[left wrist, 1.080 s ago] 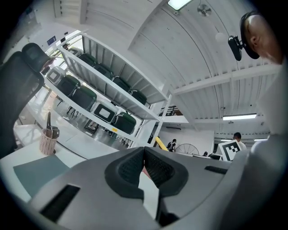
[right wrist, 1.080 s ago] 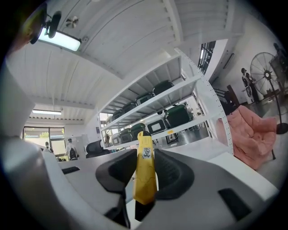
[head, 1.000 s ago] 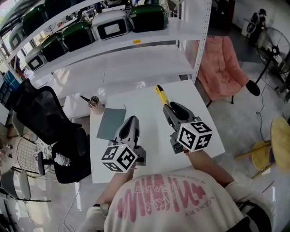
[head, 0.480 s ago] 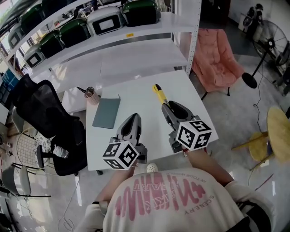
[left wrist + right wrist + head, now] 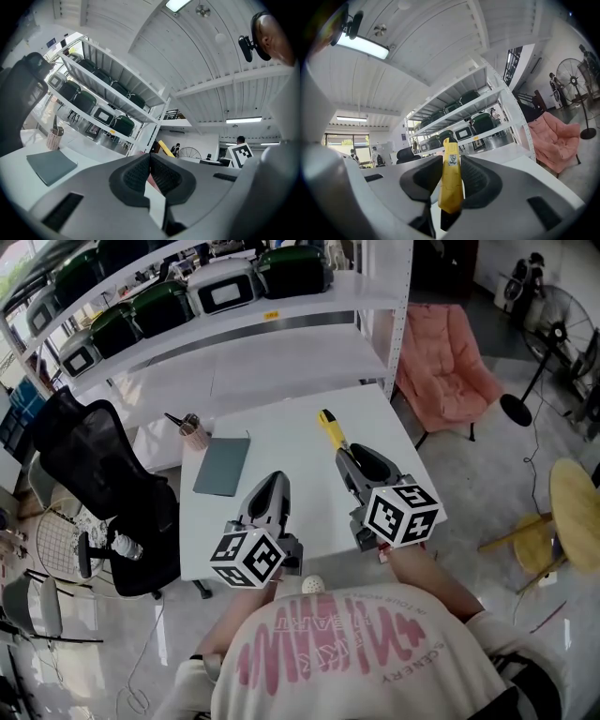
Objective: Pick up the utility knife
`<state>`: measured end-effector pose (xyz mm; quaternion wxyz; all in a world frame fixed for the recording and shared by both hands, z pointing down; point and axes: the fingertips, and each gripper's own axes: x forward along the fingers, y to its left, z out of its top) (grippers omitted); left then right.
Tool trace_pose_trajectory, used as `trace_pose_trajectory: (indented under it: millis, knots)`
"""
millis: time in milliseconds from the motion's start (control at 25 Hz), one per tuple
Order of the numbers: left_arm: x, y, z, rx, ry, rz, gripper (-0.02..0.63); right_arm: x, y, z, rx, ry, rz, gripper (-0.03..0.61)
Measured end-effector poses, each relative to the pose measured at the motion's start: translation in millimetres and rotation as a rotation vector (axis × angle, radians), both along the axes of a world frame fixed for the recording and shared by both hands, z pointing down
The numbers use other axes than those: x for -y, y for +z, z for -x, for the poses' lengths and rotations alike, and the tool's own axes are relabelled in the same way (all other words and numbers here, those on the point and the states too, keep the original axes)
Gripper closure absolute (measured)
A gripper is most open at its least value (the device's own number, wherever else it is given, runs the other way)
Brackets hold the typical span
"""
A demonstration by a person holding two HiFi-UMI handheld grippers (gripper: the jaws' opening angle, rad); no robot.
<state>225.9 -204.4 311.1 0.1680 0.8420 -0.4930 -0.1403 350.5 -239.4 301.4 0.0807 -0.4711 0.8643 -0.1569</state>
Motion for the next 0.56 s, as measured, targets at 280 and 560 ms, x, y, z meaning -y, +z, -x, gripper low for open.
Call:
trace_pose_trajectory:
  millis: [280,560]
  knots:
    - [-15.7,-1.6,-1.9,0.013,-0.004,-0.011,0.589,-14.5,-1.1,-3.3,0.006,0.002,-0.008,0.442]
    - [-19.8,-2.1,4.2,0.018,0.001,-0.014,0.589,-17.8,-2.2,1.4,0.005,0.009,-0.015,0.442]
